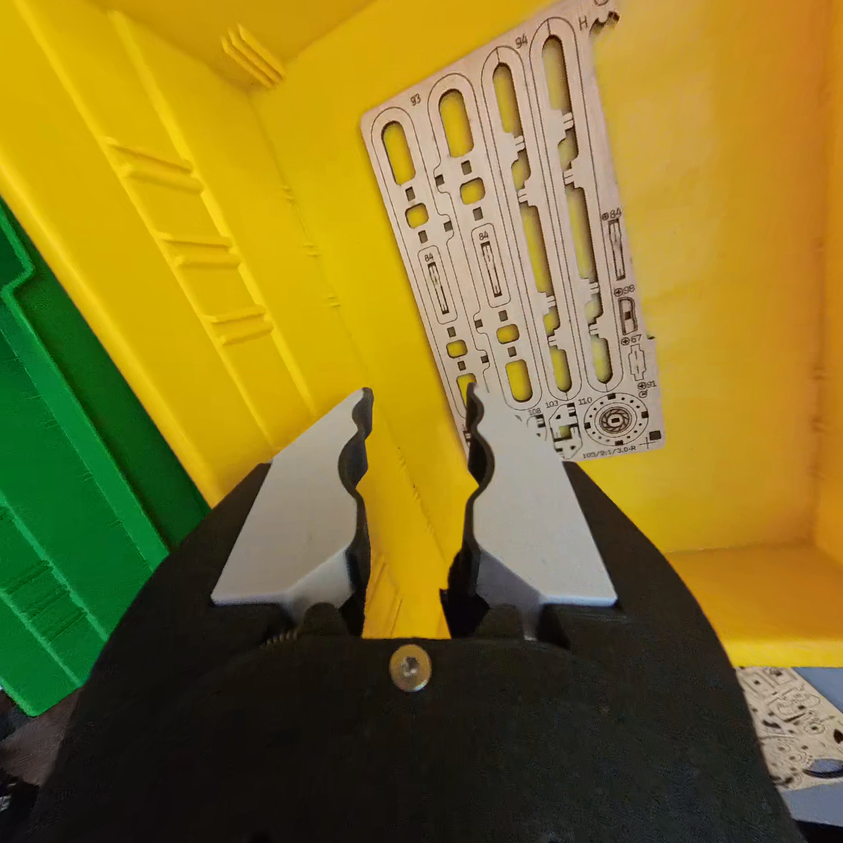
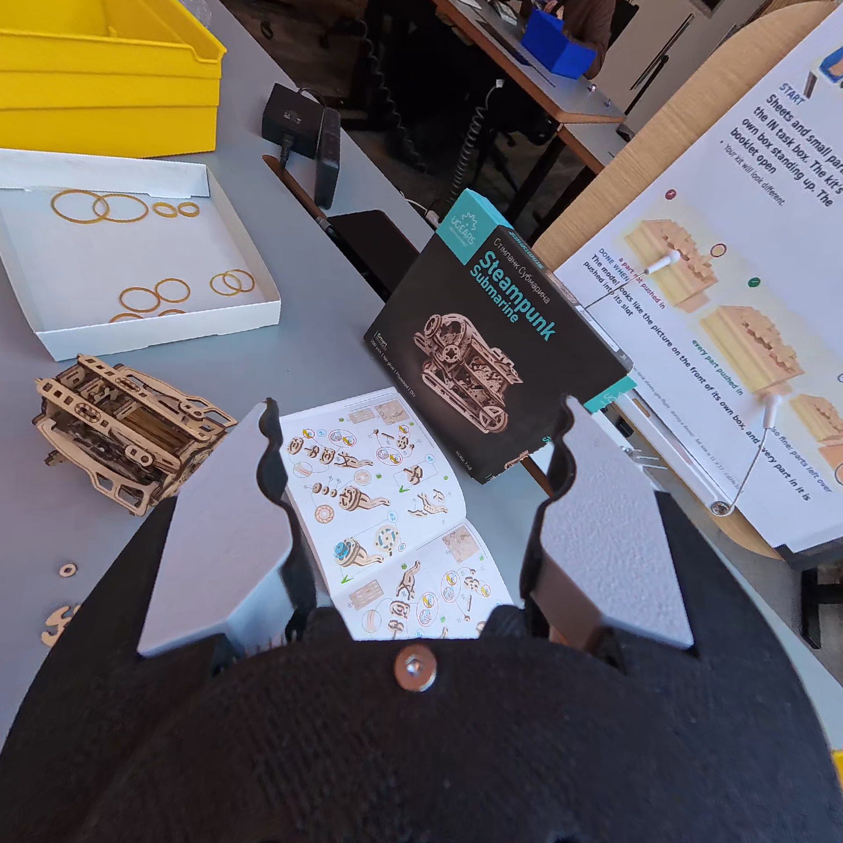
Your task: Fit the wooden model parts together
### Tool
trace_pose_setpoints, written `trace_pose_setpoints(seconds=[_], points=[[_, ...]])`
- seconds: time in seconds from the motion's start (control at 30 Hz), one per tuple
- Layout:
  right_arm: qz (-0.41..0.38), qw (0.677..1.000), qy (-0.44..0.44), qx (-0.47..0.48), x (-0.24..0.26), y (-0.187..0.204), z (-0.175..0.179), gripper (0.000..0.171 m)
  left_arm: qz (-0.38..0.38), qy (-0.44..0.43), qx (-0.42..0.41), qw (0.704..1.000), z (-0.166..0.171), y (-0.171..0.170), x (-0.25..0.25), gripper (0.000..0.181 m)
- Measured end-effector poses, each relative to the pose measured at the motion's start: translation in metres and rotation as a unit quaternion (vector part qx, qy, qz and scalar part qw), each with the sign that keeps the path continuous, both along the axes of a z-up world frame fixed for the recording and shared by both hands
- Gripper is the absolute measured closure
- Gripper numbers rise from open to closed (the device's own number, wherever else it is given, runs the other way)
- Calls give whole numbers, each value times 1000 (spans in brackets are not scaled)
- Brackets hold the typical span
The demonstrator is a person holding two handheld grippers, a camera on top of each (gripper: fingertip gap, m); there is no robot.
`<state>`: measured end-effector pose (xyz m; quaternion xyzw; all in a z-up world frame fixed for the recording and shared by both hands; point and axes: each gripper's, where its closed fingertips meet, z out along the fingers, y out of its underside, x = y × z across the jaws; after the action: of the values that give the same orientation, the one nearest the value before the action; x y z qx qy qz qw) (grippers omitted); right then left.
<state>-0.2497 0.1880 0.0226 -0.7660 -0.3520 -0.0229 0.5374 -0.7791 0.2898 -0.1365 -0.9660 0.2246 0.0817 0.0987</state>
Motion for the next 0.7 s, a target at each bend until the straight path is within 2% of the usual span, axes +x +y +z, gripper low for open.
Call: trace_pose_setpoints(seconds=[0.13,0.37,0.47,0.57,0.6,0.7], points=[[-8,1000,0,-8,5,1,-5,54,6,-8,-36,999,-6,-5,0,143],[-14,1000,2,-1,14,-1,-1,55,17,5,-46,999,-14,-4,-3,153],[-13,1000,2,3,17,-4,2,55,28,-30,-66,997,-20,-9,9,169],[-12,1000,3,3,19,-6,2,55,50,-38,-84,995,-26,-13,12,159],[-11,1000,4,2,19,-6,2,55,53,-36,-70,995,-24,-9,11,145],[-10,1000,-2,3,20,-6,2,55,49,-37,-68,996,-24,-10,12,143]])
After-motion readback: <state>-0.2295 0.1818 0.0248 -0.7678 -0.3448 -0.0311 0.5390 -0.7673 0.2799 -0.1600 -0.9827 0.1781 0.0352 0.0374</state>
